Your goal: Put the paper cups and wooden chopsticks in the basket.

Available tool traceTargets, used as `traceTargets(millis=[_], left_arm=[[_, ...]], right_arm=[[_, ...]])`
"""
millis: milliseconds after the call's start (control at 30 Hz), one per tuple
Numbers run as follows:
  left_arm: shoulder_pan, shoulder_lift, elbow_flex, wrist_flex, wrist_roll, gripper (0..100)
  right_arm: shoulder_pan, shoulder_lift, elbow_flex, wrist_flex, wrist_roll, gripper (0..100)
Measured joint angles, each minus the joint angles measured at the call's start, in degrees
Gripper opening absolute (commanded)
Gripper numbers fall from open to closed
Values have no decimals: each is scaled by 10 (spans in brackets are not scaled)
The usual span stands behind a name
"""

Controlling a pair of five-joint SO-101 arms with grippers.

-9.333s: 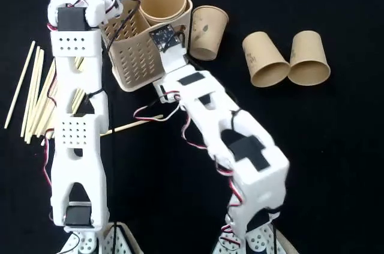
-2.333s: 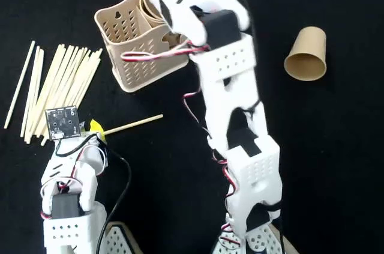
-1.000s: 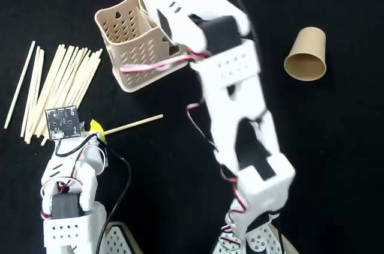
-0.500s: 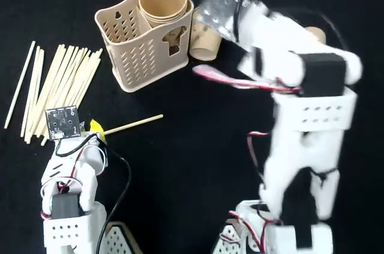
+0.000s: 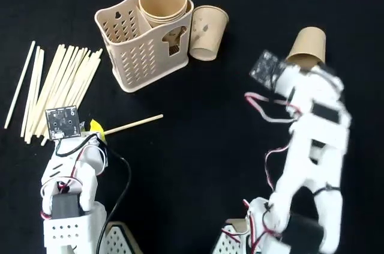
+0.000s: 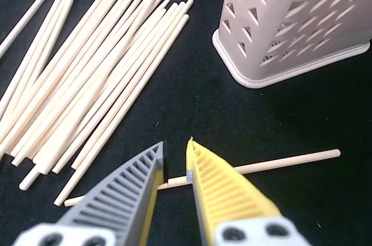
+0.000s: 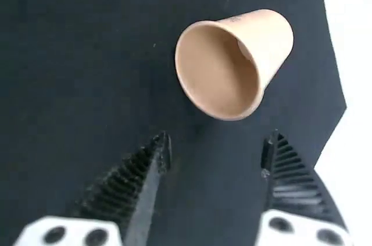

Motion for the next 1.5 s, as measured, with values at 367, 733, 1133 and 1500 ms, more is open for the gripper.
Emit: traceTargets(millis=[367, 733, 1133, 1500], left_arm=[[0, 0, 0, 0, 0, 77], [0, 0, 0, 0, 0, 77], [0, 0, 0, 0, 0, 77], [0, 0, 0, 0, 0, 77]], right_arm=[[49, 324, -188, -193, -105, 264], [57, 358, -234, -236, -209, 20], [57, 187, -207, -74, -334, 12], [-8, 91, -507, 444, -437, 12]])
